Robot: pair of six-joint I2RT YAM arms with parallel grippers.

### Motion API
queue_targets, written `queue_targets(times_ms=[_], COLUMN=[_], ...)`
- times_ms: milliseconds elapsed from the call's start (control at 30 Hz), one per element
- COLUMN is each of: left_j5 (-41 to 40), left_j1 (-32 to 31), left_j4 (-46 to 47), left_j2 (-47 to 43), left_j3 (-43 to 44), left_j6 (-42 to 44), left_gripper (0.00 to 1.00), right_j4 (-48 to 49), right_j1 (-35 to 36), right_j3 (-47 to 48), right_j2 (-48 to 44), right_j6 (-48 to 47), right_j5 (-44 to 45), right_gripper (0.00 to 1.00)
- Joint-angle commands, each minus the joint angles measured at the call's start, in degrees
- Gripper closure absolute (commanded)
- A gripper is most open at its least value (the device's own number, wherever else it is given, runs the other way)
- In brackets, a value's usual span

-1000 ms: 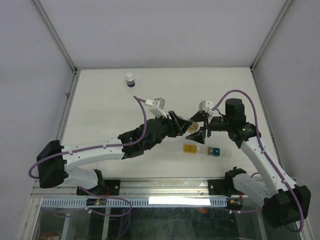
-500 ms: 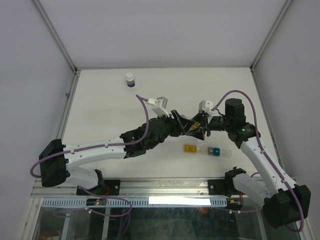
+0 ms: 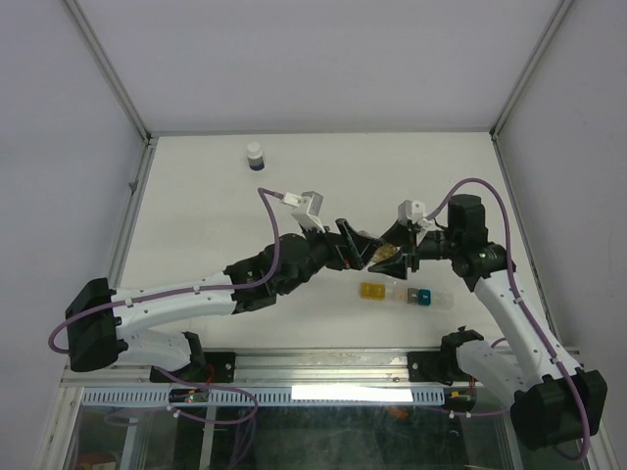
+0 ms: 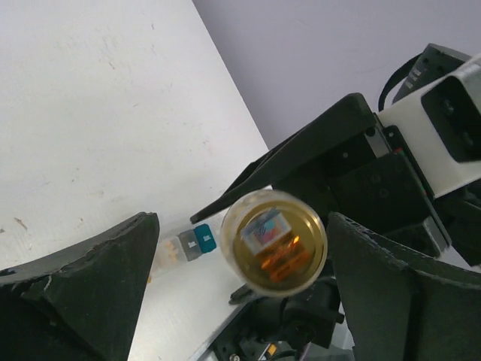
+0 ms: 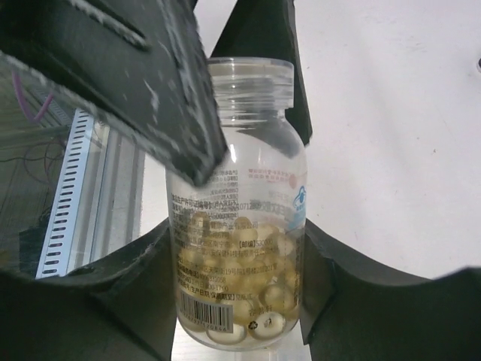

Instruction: Sort the pills into containers

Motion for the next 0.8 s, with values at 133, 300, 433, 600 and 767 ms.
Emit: queue_targets(times_ms=[133, 300, 433, 600, 767], left_j5=[6.4, 20.1, 23.6, 26.1, 26.1], left_j1=[-0.4, 1.6, 2.9, 3.6, 4.0], left_j4=[9.4, 12.1, 9.9, 10.0, 8.9], left_j2=[-12.2, -14.6, -12.8, -10.4, -7.3], left_j3=[-6.9, -8.0, -6.1, -4.2, -2.0], left_j6=[16.2, 22.0, 22.5, 21.9, 21.1], left_gripper=[0.01, 0.01, 0.02, 0.15, 0.22], right_j4=[-1.2, -2.8, -3.4, -3.7, -4.0], right_j1=[-3.1, -3.5, -3.6, -3.7, -3.7], right_j3=[0.2, 0.4, 0.4, 0.5, 0.5], right_j2=[-2.0, -1.5, -1.2, -1.0, -0.8], right_j6=[-1.0, -2.7, -3.3, -3.7, -3.9], right_j5=[-8.9, -9.3, -9.3, -9.3, -9.1], right_gripper=[1.0, 1.0, 1.0, 1.0, 1.0])
